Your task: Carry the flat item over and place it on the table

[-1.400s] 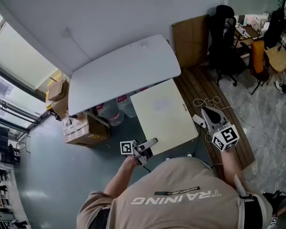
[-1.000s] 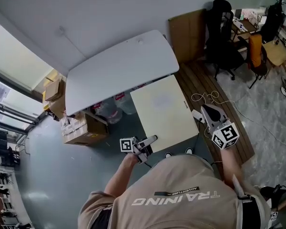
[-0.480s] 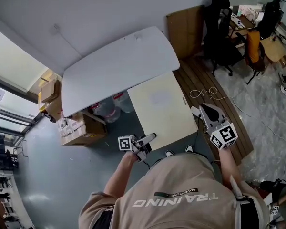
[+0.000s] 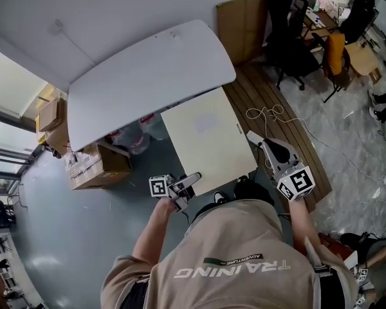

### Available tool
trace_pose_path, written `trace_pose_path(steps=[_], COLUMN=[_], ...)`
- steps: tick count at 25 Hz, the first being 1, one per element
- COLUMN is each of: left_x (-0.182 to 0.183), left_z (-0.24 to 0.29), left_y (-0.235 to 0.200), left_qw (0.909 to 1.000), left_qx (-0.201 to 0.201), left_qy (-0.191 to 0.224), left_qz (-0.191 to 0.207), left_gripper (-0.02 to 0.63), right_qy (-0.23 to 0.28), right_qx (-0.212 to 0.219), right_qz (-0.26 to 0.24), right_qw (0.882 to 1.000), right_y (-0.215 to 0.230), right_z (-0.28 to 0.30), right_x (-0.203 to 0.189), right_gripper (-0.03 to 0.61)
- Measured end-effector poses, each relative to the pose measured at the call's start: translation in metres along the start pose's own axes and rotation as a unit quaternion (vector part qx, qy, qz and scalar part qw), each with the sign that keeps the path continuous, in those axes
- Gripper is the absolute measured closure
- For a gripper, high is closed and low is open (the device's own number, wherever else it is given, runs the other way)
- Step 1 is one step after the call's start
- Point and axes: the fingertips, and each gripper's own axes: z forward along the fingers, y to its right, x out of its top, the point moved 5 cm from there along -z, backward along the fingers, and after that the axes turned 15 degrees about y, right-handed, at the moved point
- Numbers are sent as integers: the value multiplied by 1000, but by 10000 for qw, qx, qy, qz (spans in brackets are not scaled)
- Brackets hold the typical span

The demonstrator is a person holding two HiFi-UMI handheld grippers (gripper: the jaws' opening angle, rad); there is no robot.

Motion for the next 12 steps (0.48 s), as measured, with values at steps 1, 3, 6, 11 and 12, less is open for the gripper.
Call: trace_pose_path(steps=[1, 3, 6, 11, 12], left_x=[2, 6, 15, 34, 39], left_z=[1, 8, 24, 57, 67], left_y=[-2, -3, -4, -9, -10], left_qw=[10000, 10000, 9999, 9994, 9992], left_qx=[9, 20, 9, -37, -32], left_qy=[9, 40, 116, 324, 374], left_qz=[-5, 35, 110, 107, 139], left_gripper=[310, 310, 310, 310, 310], right_qy=[8, 55, 103, 198, 211], right_qx=[25, 81, 142, 239, 263], right_qz=[9, 50, 92, 92, 124], right_qw=[10000, 9999, 9998, 9995, 9994], right_y=[3, 13, 33, 75, 86], right_z=[4, 10, 23, 51, 55], right_x=[-1, -3, -8, -9, -8], right_gripper=[566, 566, 566, 566, 566])
